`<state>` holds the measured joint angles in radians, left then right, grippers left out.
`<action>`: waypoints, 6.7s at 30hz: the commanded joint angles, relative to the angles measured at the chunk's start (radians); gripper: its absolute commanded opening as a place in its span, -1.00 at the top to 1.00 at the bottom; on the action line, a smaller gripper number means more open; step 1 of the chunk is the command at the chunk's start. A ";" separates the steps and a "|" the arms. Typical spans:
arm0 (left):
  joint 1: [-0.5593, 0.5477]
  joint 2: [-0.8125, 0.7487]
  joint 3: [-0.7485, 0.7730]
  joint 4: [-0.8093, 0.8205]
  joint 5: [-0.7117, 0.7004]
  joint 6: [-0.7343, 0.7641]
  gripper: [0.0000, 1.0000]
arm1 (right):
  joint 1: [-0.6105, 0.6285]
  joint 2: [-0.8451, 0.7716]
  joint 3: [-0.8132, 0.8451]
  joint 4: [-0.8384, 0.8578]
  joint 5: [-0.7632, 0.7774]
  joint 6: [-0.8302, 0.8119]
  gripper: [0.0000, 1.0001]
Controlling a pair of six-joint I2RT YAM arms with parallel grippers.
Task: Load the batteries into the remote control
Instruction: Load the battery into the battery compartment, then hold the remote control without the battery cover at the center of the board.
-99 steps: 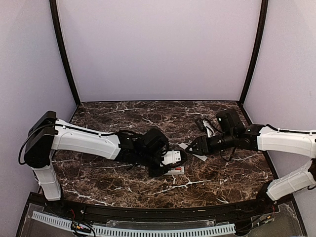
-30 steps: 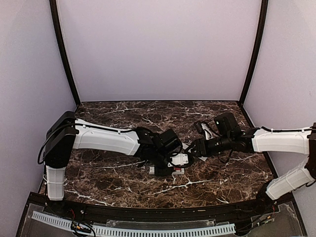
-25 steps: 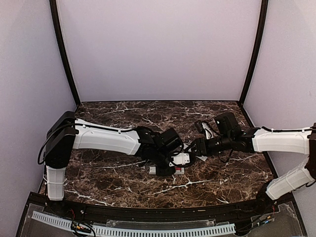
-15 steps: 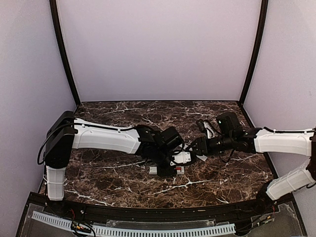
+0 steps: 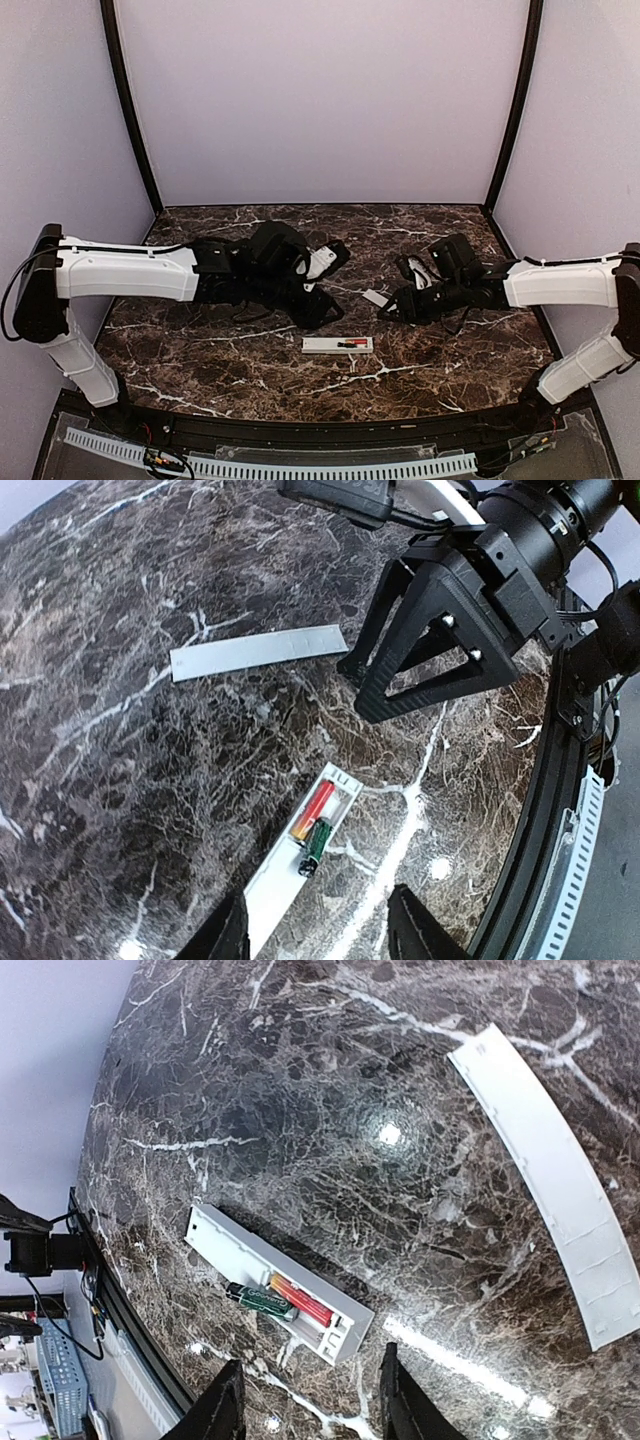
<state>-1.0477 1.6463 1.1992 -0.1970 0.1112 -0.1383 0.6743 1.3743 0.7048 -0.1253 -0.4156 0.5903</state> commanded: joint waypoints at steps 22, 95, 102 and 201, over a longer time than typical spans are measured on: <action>-0.011 0.126 -0.116 0.194 0.009 -0.513 0.22 | 0.046 0.165 -0.078 0.174 -0.075 0.117 0.28; -0.061 0.268 -0.030 0.139 -0.078 -0.607 0.76 | 0.046 0.241 -0.072 0.232 -0.156 0.068 0.32; -0.061 0.285 -0.012 0.136 -0.070 -0.597 0.83 | 0.046 0.252 -0.076 0.265 -0.169 0.081 0.35; 0.050 0.163 -0.222 0.154 0.127 0.430 0.03 | 0.191 0.228 0.104 0.106 -0.010 0.157 0.78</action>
<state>-0.9947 1.8332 1.0260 -0.0914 0.1989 0.3786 0.8513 1.5822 0.7887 -0.0689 -0.4191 0.7418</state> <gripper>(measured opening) 0.495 0.124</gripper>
